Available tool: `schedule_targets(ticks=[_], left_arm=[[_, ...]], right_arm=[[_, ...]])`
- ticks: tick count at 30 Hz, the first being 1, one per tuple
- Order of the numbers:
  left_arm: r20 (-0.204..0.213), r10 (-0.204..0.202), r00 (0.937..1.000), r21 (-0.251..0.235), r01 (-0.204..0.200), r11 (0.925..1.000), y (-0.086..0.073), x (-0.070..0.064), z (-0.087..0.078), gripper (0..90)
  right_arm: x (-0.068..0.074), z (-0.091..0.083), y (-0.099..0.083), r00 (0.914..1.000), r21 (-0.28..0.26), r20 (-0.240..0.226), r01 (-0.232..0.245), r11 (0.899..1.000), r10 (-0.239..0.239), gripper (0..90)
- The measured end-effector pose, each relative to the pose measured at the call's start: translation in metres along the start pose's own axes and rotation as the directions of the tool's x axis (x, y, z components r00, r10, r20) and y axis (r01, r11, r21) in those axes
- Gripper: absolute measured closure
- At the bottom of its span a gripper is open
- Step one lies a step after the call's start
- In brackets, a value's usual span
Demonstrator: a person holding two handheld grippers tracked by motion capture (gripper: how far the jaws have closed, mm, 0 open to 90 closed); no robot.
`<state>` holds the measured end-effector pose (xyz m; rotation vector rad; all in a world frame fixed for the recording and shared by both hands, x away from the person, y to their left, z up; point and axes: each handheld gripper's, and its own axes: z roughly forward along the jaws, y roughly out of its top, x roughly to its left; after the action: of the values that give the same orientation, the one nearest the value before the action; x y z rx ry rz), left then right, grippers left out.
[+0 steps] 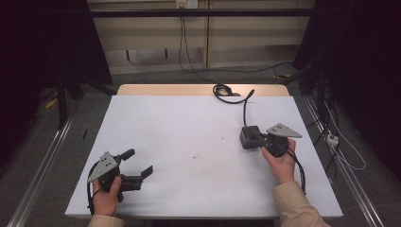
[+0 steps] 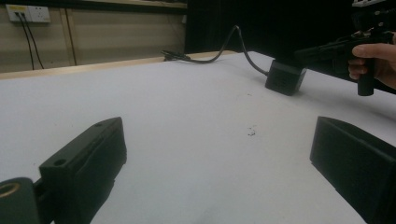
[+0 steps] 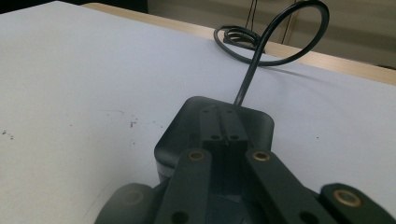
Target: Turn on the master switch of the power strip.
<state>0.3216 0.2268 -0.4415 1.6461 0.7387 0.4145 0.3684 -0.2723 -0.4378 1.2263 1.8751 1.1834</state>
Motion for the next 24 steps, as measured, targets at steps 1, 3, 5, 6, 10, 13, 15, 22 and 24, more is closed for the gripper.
schedule_targets(ticks=[1,3,5,6,10,13,15,22,24], left_arm=[[0.0,-0.001,1.0,0.0,0.001,1.0,0.0,0.0001,0.0,3.5],[0.0,-0.001,1.0,0.0,0.001,1.0,0.0,0.0001,0.0,3.5],[0.001,-0.003,1.0,0.001,0.003,1.0,-0.0002,0.0002,0.0,3.5],[0.0,-0.003,1.0,0.001,0.003,1.0,-0.0002,0.0002,0.0,3.5],[0.0,-0.006,1.0,-0.001,0.006,1.0,-0.0003,-0.0003,0.0001,3.5],[0.0,-0.006,1.0,-0.001,0.006,1.0,-0.0006,-0.0002,0.0003,3.5],[0.0,-0.005,1.0,-0.001,0.005,1.0,-0.0006,-0.0003,0.0002,3.5],[-0.001,-0.005,1.0,-0.001,0.005,1.0,-0.0007,-0.0002,0.0002,3.5],[0.0,-0.005,1.0,-0.001,0.005,1.0,-0.0007,-0.0002,0.0003,3.5]], right_arm=[[0.0,0.0,0.0,1.0,0.001,0.0,0.0,1.0,0.0,90.0],[-0.0001,0.0,0.0,1.0,0.001,-0.001,-0.001,1.0,0.001,90.0],[0.0002,0.0001,0.0001,1.0,0.002,0.0,0.001,1.0,-0.001,90.0],[0.0003,0.0,0.0001,1.0,0.003,0.0,0.002,1.0,-0.002,90.0],[0.0008,0.0002,0.0,1.0,0.002,0.004,0.006,1.0,-0.006,90.0],[0.0008,0.0002,0.0001,1.0,0.004,0.005,0.006,1.0,-0.006,90.0],[0.0006,0.0001,0.0002,1.0,0.006,0.002,0.001,1.0,-0.001,90.0],[0.0011,0.0001,0.0004,1.0,0.007,0.007,0.0,1.0,0.0,90.0],[0.0015,0.0005,0.0004,1.0,0.015,0.008,0.0,1.0,0.0,90.0]])
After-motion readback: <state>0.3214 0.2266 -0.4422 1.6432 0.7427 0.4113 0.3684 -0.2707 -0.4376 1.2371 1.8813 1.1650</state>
